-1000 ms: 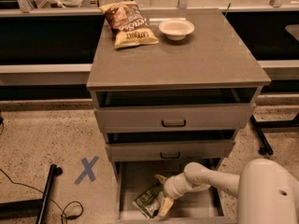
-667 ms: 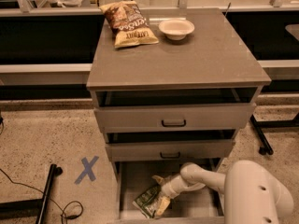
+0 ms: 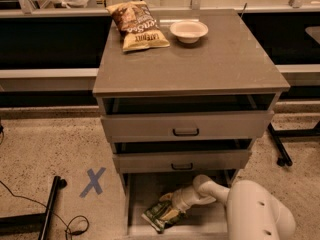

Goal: Pick green jalapeno chip bag from bottom drawer and place on counter

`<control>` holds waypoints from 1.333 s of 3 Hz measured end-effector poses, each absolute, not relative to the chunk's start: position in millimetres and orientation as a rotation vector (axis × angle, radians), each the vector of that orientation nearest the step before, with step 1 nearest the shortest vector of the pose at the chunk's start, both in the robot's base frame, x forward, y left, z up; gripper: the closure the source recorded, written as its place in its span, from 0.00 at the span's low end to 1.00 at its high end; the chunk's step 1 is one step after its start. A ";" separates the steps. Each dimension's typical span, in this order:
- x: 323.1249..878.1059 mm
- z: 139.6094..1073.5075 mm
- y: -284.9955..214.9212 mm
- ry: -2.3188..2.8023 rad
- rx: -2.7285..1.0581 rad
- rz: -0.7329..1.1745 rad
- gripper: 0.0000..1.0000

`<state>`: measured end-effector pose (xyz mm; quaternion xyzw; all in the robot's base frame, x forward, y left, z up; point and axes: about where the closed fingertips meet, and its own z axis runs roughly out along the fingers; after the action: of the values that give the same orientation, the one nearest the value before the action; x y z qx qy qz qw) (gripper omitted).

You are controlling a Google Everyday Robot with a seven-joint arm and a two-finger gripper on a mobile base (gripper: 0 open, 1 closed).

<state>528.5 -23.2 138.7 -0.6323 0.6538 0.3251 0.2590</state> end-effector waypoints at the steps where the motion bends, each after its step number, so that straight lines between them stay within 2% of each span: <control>1: 531.0 122.1 -26.6 1.716 -1.706 0.951 0.65; 2: 531.2 124.6 -26.7 1.706 -1.703 0.961 0.89; 3: 531.2 129.8 -26.7 1.706 -1.703 0.961 1.00; 4: 531.2 132.0 -26.7 1.706 -1.703 0.961 1.00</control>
Offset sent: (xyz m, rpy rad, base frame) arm -0.0011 -0.0152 0.0536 0.3873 -0.1678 0.1799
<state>531.2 -26.7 132.0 -0.6318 0.6331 0.3567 0.2698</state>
